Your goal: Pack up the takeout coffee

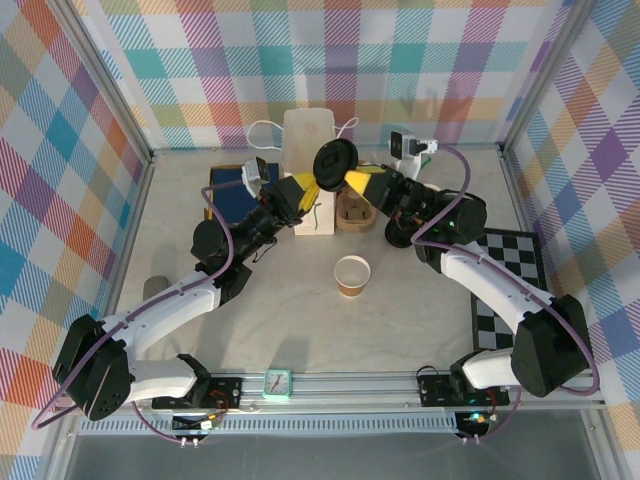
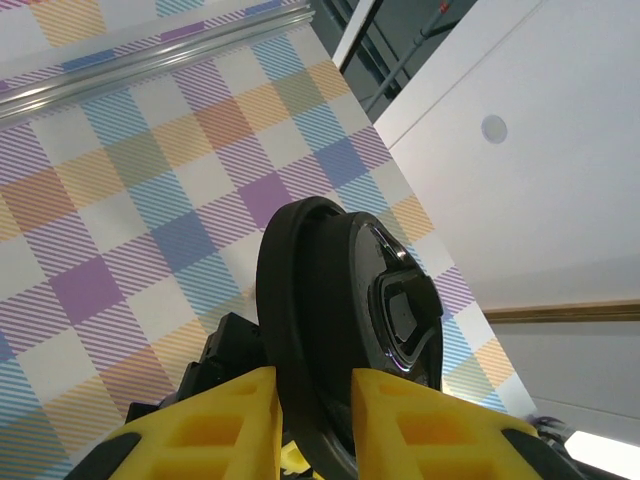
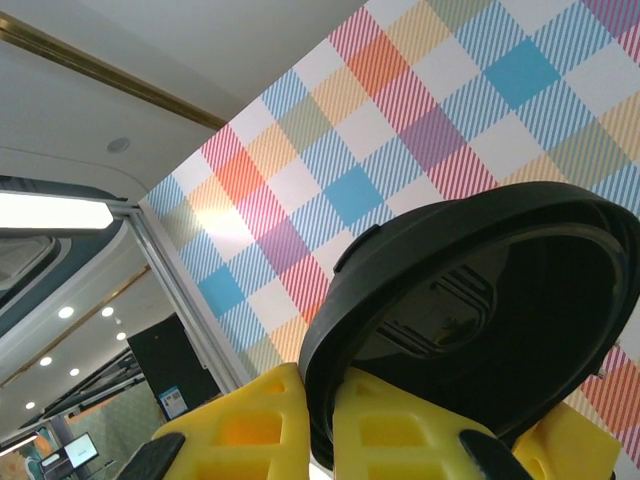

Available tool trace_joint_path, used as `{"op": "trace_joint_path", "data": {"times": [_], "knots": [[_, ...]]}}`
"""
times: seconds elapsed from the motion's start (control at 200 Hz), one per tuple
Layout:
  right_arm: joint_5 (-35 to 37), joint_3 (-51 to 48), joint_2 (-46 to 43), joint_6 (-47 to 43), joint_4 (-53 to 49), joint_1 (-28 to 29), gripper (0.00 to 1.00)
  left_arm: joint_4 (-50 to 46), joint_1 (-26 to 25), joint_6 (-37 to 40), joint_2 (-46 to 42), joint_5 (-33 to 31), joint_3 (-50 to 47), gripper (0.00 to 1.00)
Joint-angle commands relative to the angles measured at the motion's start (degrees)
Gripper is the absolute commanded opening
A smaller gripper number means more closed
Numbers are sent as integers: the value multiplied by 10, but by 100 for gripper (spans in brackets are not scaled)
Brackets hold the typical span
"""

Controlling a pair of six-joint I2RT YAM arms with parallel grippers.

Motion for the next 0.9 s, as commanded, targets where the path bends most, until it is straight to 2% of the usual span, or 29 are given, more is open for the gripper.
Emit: {"op": "trace_joint_path", "data": {"times": [0.0, 0.435, 0.73, 0.895], "knots": [[-28, -21, 21, -16, -87, 1, 11, 90, -8, -2, -13, 37, 9, 23], [-20, -30, -2, -63, -157, -5, 13, 88, -4, -3, -17, 30, -5, 17], [-12, -28, -39, -113, -234, -5, 23, 66, -3, 3, -18, 25, -12, 13], [-9, -23, -57, -137, -275, -7, 25, 60, -3, 5, -18, 23, -16, 13]]}}
